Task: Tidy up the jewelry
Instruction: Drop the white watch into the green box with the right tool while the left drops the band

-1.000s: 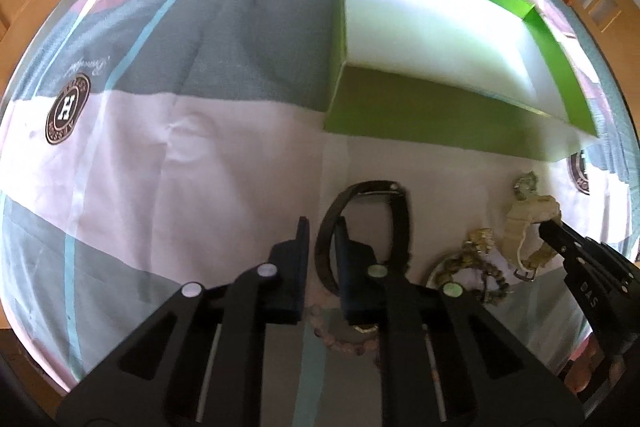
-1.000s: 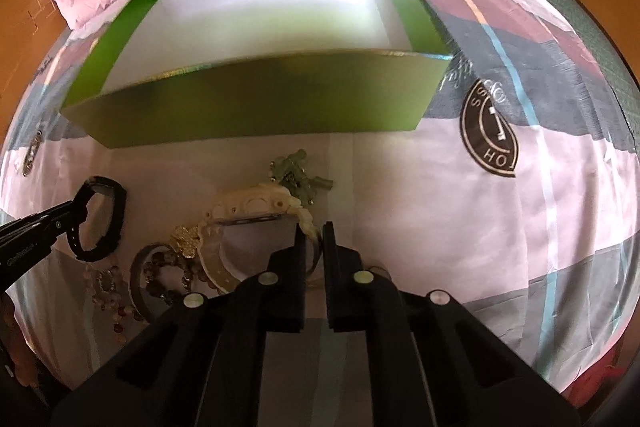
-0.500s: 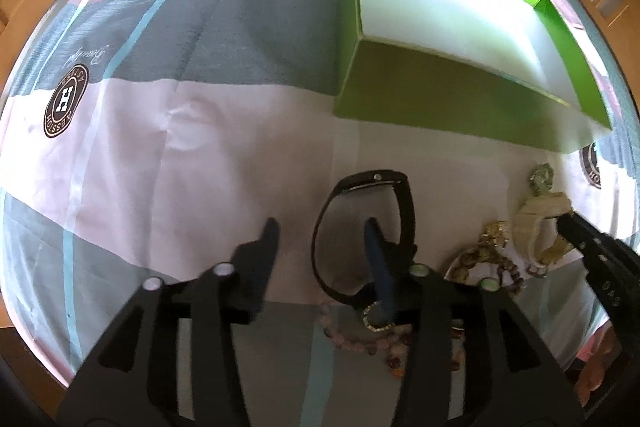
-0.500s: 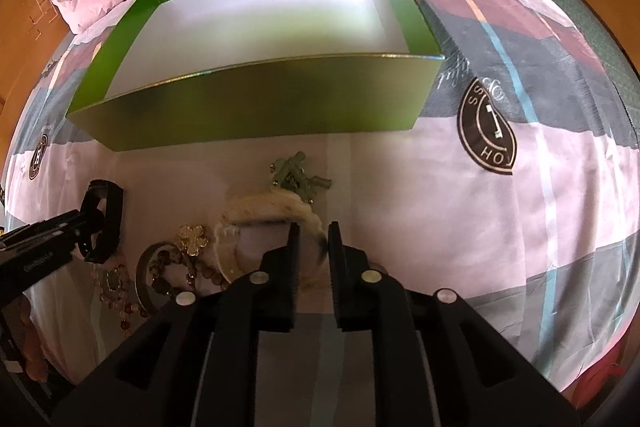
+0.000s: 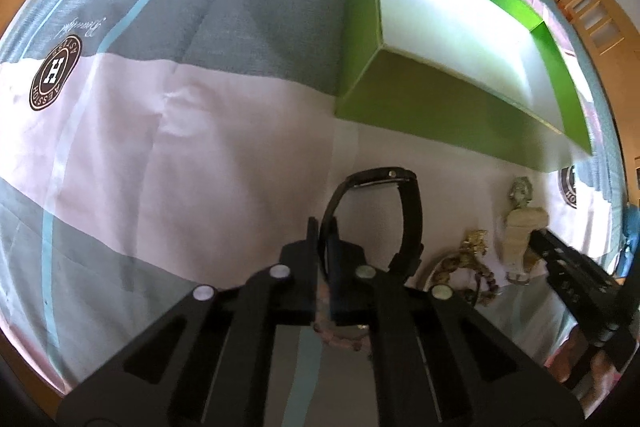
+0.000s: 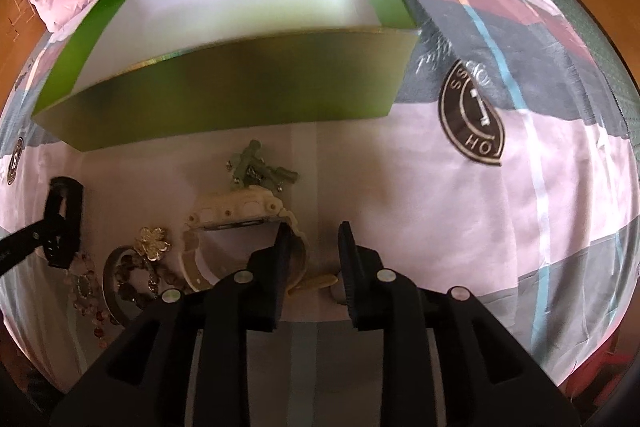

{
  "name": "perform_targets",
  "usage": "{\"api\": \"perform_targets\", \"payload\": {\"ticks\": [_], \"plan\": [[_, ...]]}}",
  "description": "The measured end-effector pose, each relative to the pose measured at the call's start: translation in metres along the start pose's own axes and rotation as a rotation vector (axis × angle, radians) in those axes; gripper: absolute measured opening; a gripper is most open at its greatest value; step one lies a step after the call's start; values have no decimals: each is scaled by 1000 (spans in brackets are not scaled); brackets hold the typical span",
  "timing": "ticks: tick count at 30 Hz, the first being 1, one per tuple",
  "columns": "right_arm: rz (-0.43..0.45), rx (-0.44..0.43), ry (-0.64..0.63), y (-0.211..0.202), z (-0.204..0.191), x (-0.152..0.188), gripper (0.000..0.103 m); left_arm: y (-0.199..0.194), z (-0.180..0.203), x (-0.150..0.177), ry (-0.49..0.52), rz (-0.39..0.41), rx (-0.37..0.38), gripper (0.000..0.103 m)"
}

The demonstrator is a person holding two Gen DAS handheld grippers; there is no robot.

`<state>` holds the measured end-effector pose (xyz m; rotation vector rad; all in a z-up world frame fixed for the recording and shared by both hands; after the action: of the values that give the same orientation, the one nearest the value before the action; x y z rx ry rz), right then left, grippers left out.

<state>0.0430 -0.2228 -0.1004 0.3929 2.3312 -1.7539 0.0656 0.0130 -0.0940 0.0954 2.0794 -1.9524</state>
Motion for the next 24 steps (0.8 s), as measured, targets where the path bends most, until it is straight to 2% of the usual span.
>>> {"api": "perform_targets", "payload": {"ticks": [2, 3, 9, 14, 18, 24], "plan": [[-7, -16, -4, 2, -1, 1, 16, -6, 2, 0, 0, 7, 12, 4], [-4, -21, -8, 2, -2, 1, 7, -7, 1, 0, -2, 12, 14, 4], [65, -43, -27, -17, -4, -5, 7, -25, 3, -4, -11, 73, 17, 4], [145, -87, -40, -45, -4, -13, 7, -47, 5, -11, -23, 162, 37, 4], [209, -114, -47, -61, -6, -16, 7, -59, 3, -4, 1, 220, 39, 4], [287, -145, -49, -81, -11, -20, 7, -66, 6, -3, 26, 223, 49, 4]]}}
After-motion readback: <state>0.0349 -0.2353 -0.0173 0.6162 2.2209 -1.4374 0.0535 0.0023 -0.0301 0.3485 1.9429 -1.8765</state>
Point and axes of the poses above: each gripper's, at about its wrist camera, not at the fingertips, and y roughly the way its jaws point, z to its right, x to its underside, the point moved 2 cm from there along y, roughly the way its jaws point, and after that the axes turned 15 degrees about -x, right-handed, at the moved point
